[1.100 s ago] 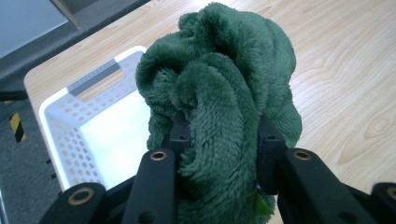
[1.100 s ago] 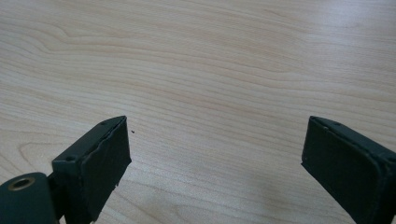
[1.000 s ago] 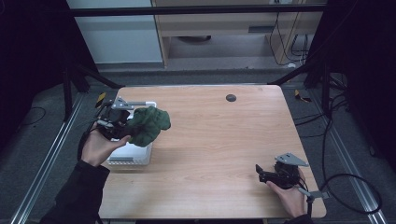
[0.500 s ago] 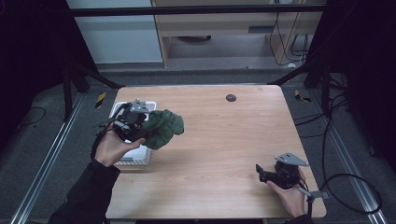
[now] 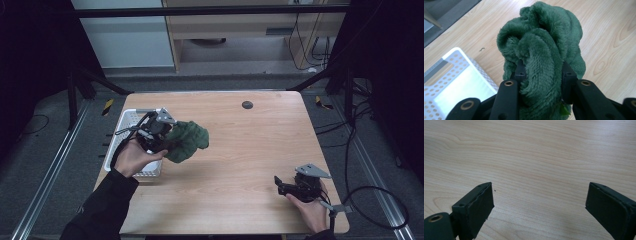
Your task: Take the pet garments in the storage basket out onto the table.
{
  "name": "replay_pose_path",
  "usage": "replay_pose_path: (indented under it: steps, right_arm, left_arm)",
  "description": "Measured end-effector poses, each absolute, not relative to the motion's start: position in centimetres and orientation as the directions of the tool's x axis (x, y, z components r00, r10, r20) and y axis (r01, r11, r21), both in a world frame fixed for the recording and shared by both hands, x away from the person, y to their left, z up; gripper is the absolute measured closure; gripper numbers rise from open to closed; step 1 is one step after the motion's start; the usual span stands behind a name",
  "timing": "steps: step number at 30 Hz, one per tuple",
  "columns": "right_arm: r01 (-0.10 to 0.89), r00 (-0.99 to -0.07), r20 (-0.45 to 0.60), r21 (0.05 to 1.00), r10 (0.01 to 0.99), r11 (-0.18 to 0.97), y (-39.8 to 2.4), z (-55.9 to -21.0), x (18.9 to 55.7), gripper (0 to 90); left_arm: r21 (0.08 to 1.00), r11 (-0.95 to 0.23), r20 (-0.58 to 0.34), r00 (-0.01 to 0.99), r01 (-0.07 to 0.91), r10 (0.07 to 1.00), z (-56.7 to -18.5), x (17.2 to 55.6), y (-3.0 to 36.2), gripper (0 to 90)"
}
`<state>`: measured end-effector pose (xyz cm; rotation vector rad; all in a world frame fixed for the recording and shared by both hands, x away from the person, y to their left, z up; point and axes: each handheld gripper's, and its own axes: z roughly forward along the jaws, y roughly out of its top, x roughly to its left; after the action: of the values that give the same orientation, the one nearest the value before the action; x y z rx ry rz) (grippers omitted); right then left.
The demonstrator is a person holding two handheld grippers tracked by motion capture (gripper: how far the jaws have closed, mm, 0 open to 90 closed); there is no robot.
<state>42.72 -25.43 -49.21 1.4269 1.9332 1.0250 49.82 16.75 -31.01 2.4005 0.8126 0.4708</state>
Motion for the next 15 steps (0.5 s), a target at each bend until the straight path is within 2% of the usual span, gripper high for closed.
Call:
replay_pose_path:
  steps: [15]
  right_arm:
    - [0.553,-0.305,0.023,0.818,0.952,0.158,-25.5,-49.2,42.8,7.9]
  left_arm:
    - [0.582,-0.7,0.135,0.799,0.415,0.586,-31.9,50.1,14.2,66.8]
